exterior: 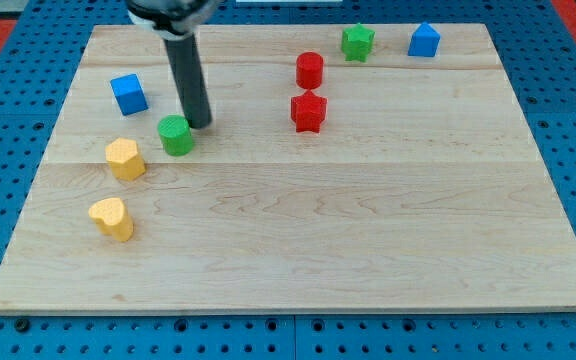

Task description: Push the green circle left diagonally towards the blue cube

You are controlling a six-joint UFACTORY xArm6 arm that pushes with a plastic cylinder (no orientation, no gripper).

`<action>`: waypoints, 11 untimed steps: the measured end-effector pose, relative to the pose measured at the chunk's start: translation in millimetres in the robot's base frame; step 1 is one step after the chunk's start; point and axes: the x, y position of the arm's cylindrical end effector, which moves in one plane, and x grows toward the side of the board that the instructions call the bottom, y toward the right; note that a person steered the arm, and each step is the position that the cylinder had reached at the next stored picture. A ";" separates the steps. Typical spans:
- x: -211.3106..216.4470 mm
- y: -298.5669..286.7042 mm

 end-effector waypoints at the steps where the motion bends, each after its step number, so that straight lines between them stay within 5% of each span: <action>1: 0.6 -35.1; 4: -16.4 -98.8; 7: 70.9 -44.1; 11: 114.8 64.7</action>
